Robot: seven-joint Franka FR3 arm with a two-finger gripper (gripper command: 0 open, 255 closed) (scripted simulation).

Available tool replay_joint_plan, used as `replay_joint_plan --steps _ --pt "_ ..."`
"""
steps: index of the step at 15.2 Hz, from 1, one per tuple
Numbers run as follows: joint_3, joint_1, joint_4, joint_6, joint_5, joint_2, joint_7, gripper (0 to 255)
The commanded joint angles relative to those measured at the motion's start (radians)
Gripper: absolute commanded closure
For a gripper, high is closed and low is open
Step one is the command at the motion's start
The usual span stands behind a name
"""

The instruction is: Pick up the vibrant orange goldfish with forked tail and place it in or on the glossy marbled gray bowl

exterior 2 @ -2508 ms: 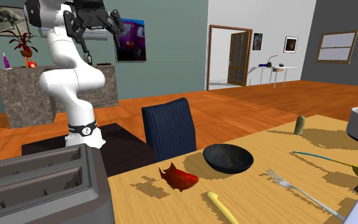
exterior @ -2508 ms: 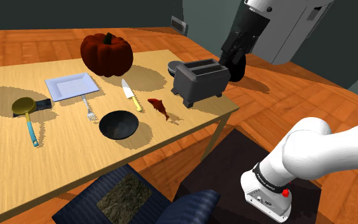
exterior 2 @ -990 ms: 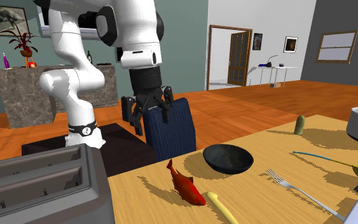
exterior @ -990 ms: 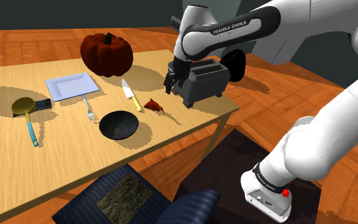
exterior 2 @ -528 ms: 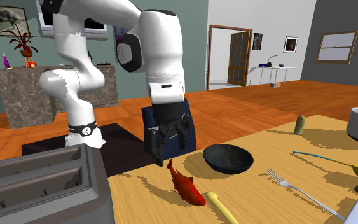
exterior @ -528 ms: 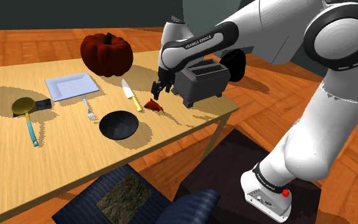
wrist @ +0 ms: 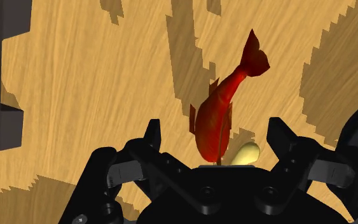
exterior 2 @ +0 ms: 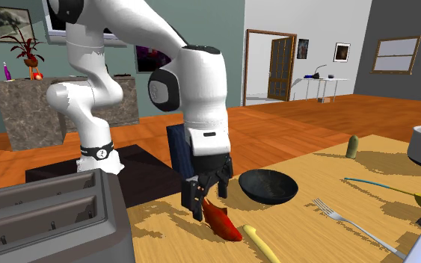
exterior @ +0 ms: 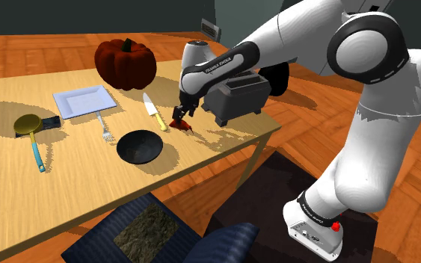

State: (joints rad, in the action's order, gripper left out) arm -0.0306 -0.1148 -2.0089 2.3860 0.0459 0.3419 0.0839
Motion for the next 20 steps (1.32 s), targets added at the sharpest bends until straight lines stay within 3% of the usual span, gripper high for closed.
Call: replay_joint_plan --steps 1,9,10,20 --pt "0.000 0.000 -0.003 0.023 0.000 0.020 0.001 0" --pt "0.000 -0.001 -0.004 0.029 0.000 0.025 0.001 0" --pt "0.000 -0.001 -0.004 0.029 0.000 0.025 0.001 255" --pt "0.000 0.000 -0.002 0.018 0.000 0.016 0.000 255"
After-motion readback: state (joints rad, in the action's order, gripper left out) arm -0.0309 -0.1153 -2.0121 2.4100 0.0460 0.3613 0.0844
